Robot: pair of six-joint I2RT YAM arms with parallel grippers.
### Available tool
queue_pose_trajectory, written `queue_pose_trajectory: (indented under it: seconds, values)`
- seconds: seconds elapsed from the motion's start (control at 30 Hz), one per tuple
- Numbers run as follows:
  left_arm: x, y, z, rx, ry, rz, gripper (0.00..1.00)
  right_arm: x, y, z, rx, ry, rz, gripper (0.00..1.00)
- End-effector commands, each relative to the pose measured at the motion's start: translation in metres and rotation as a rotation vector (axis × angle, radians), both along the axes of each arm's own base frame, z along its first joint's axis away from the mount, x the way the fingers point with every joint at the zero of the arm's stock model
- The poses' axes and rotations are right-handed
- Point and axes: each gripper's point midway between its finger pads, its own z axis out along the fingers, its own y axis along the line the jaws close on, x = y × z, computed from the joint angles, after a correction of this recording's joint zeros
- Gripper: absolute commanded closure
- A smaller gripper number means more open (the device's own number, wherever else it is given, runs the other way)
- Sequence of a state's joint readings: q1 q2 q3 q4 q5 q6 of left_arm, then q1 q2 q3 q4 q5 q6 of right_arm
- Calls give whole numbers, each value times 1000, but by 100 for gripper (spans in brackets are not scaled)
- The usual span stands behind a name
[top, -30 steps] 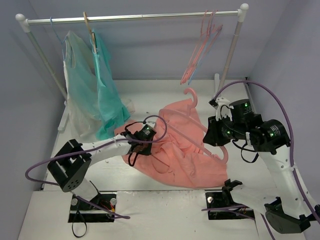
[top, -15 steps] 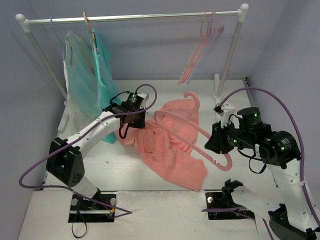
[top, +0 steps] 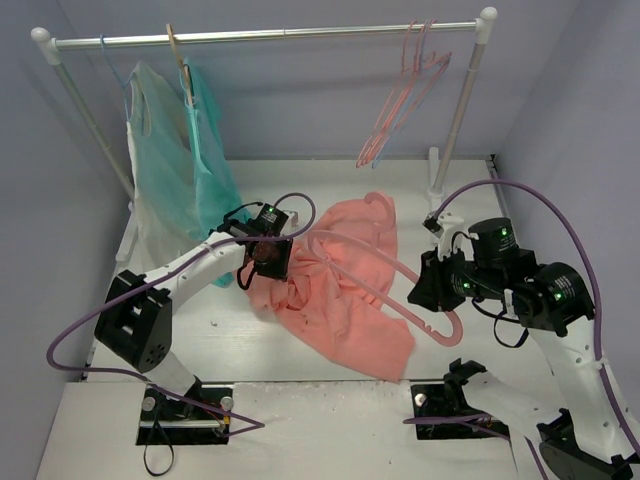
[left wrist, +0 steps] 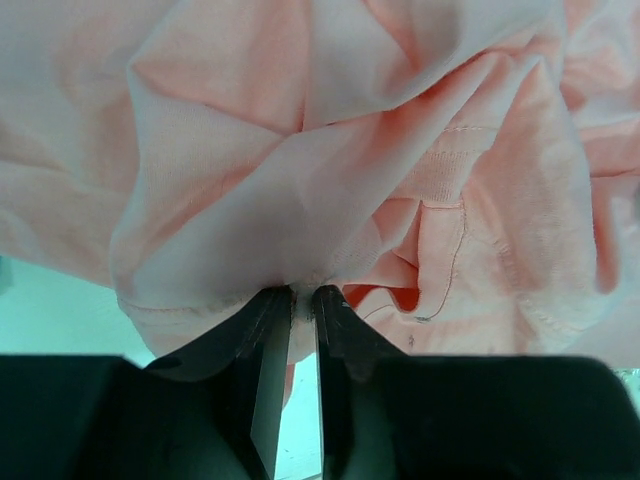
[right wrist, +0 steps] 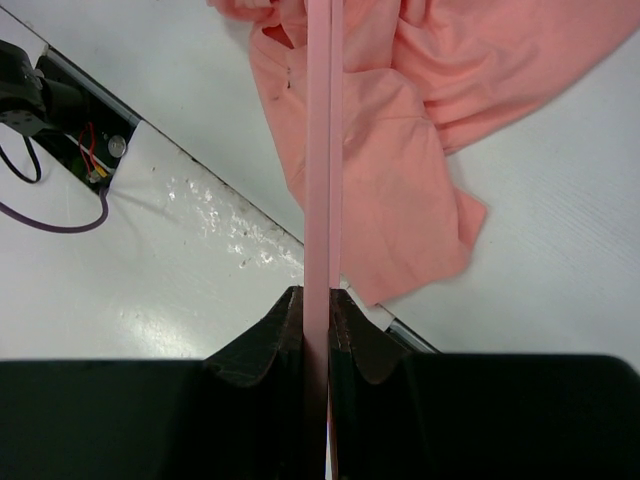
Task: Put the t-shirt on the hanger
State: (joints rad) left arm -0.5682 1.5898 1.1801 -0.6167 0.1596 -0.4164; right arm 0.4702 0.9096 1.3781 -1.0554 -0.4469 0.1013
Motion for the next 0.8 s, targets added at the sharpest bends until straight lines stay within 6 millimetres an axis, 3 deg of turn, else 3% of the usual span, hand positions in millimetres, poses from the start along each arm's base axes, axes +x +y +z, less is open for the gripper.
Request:
queue_pose_trajectory:
  seconds: [0.0, 0.2, 0.3, 0.43, 0.5, 0.77]
  values:
    - [12, -8, 26, -56, -92, 5, 82, 6, 10, 7, 35, -43, 43, 100]
    - [14, -12, 27, -73, -98, 4, 83, 3, 11, 4, 33, -31, 56, 100]
    - [17, -13, 32, -80, -107, 2, 92, 2, 11, 0, 24, -20, 57, 100]
    - [21, -13, 45, -75, -123, 0, 93, 2, 12, -2, 23, -14, 62, 100]
    - [23, -13, 58, -75, -139, -5, 99, 1, 13, -4, 21, -10, 65, 100]
    - [27, -16, 99, -95, -188, -28, 100, 1, 19, -7, 26, -8, 96, 100]
